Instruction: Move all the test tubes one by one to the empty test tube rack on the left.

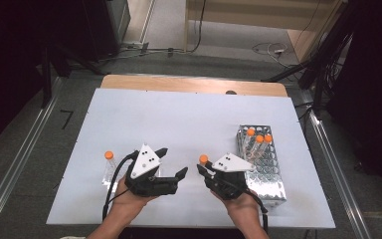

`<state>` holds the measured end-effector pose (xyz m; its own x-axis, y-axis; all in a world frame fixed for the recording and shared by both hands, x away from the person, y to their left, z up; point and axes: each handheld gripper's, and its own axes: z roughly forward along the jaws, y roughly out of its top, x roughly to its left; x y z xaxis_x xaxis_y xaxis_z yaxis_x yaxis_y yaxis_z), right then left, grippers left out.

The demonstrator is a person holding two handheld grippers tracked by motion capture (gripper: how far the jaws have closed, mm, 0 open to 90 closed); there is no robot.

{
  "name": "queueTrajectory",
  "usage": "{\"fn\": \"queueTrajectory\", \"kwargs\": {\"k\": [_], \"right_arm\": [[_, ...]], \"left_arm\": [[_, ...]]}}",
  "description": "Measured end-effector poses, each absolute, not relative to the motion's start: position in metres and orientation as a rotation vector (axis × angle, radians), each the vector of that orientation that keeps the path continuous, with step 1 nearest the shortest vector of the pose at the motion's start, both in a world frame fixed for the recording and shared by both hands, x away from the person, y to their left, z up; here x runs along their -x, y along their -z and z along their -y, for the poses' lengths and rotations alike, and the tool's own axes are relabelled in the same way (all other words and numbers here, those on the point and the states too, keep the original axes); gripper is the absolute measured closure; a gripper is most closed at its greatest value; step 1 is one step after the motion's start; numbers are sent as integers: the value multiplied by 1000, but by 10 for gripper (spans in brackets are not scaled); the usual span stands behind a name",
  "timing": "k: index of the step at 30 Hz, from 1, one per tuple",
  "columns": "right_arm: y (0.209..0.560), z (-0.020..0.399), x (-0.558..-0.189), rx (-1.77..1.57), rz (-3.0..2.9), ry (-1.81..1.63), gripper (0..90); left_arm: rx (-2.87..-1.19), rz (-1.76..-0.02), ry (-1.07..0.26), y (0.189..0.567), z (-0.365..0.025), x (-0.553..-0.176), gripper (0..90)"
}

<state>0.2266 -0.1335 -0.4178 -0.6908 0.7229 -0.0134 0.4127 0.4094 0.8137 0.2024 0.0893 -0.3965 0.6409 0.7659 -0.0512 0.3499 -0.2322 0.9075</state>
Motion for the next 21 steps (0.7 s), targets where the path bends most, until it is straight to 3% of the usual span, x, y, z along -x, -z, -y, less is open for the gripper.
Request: {"fn": "queueTrajectory", "kwargs": {"k": [8,21], "right_arm": [[424,117,-221,-921,-2356,-1184,725],[424,110,-218,-895,-2385,-1199,725]], "left_arm": [[-1864,-842,-481,400,-74,-203,311],[-1881,-811,-455,403,-69,-204,588]]}}
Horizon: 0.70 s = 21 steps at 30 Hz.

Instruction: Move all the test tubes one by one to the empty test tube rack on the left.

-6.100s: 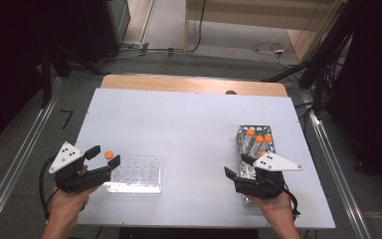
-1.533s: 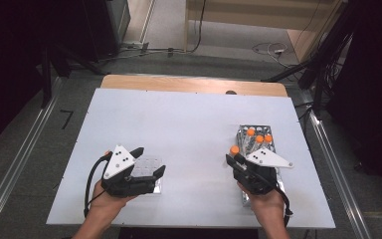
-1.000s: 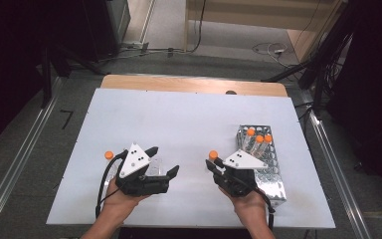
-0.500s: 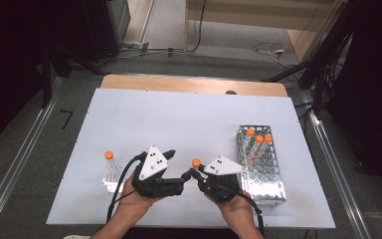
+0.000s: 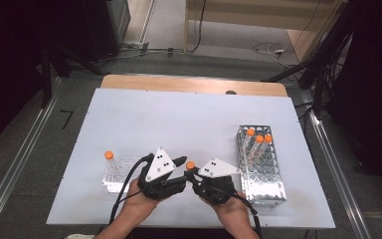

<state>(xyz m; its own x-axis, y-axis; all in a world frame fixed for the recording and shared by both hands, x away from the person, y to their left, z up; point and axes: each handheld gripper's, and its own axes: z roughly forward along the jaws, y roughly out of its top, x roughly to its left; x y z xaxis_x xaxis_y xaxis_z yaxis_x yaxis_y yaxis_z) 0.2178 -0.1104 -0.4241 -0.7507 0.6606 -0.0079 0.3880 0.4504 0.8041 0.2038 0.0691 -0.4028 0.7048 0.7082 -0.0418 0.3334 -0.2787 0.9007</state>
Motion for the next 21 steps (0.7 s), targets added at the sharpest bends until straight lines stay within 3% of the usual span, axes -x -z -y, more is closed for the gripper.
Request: {"fn": "queueTrajectory", "kwargs": {"k": [10,21], "right_arm": [[425,108,-217,-880,-2396,-1205,725],[425,110,-218,-879,-2404,-1223,713]], "left_arm": [[-1882,-809,-447,404,-69,-205,691],[-1878,-808,-447,402,-69,-204,705]]}}
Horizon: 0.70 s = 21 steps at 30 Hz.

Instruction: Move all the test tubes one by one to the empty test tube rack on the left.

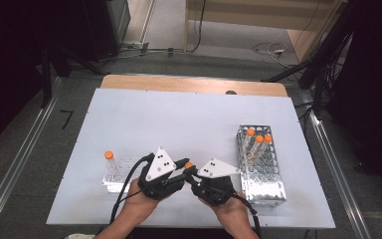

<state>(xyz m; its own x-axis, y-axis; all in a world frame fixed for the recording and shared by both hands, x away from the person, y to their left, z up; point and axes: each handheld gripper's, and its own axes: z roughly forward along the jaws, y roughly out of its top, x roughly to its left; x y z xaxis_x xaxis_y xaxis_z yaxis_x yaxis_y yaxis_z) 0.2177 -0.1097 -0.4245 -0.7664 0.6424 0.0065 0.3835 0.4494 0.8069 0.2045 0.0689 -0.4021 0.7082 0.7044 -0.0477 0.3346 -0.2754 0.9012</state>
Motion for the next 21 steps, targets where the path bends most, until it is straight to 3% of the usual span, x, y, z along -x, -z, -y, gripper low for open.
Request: {"fn": "queueTrajectory", "kwargs": {"k": [6,10,21], "right_arm": [[422,113,-218,-869,-2434,-1261,462],[421,117,-218,-894,-2430,-1246,343],[422,126,-218,-929,-2417,-1221,254]], "left_arm": [[-1856,-810,-449,397,-72,-204,705],[-1837,-816,-449,393,-76,-204,705],[-1784,-874,-503,378,-109,-202,704]]}}
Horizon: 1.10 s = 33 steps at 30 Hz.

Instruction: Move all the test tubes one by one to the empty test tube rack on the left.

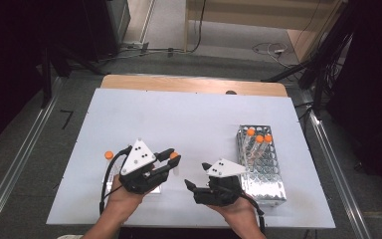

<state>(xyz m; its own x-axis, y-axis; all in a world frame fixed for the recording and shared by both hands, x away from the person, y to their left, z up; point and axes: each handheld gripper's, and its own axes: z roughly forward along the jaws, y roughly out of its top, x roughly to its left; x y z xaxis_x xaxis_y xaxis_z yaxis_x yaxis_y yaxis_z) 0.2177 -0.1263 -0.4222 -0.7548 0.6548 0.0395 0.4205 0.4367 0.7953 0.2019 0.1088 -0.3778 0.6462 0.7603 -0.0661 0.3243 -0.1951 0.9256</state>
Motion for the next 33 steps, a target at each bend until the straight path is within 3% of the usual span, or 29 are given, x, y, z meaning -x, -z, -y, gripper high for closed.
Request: {"fn": "queueTrajectory", "kwargs": {"k": [13,25,33], "right_arm": [[424,128,-218,-941,-2400,-1212,219],[423,131,-219,-961,-2388,-1208,225],[424,130,-219,-964,-2388,-1211,227]], "left_arm": [[-1696,-1012,-643,369,-170,-197,704],[-1689,-1113,-756,375,-203,-193,703],[-1682,-1160,-756,383,-216,-194,703]]}}
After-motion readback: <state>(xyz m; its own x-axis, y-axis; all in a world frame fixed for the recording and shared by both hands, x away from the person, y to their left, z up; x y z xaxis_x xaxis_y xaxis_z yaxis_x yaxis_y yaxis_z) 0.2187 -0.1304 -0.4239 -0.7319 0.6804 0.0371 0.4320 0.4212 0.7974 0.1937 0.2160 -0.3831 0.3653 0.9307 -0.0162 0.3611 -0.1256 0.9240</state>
